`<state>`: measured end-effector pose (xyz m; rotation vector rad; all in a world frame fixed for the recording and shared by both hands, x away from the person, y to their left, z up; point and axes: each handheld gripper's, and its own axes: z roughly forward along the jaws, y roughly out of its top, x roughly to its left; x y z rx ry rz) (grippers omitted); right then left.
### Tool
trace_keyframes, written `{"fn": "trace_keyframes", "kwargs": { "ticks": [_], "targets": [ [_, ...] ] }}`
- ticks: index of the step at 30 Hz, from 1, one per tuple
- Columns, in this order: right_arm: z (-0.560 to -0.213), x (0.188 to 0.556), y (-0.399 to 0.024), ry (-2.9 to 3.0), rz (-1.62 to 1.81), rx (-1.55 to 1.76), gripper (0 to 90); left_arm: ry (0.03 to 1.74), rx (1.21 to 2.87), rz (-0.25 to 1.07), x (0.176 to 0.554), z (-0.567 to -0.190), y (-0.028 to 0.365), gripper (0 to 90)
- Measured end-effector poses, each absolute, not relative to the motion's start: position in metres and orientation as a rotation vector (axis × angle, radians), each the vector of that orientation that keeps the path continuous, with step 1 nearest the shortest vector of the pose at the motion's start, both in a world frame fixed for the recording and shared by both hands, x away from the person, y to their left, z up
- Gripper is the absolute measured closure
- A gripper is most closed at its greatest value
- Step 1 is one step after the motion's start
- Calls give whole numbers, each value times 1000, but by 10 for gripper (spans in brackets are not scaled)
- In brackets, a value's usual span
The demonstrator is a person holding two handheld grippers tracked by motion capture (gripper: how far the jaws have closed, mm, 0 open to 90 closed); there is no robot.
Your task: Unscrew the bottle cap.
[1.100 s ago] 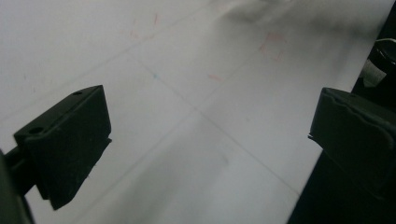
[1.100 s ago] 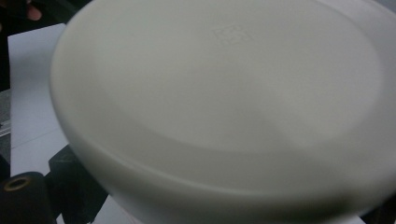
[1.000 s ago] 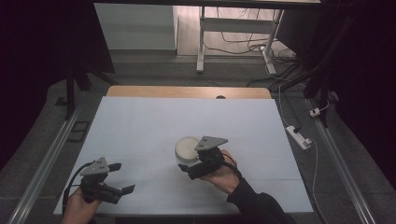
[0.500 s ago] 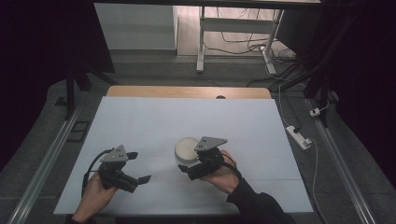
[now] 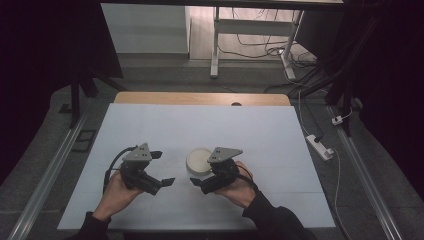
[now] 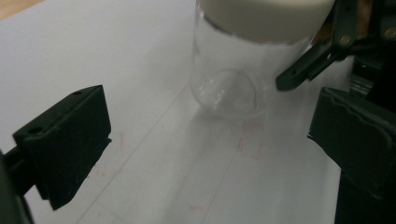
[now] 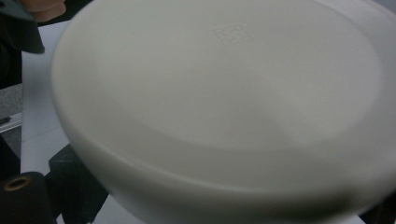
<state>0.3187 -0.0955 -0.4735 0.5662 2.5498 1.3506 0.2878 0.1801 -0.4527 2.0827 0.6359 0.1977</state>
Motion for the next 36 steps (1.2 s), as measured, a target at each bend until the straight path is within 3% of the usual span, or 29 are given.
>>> {"fn": "trace_keyframes", "kwargs": {
  "ticks": [24, 36],
  "targets": [
    [-475, 309, -86, 2625, 1394, 424, 65, 227, 2138, -7, 320, -443, 131, 1],
    [-473, 302, -84, 2653, 1441, 332, 65, 112, 2110, -37, 320, -443, 124, 71]
  ]
}}
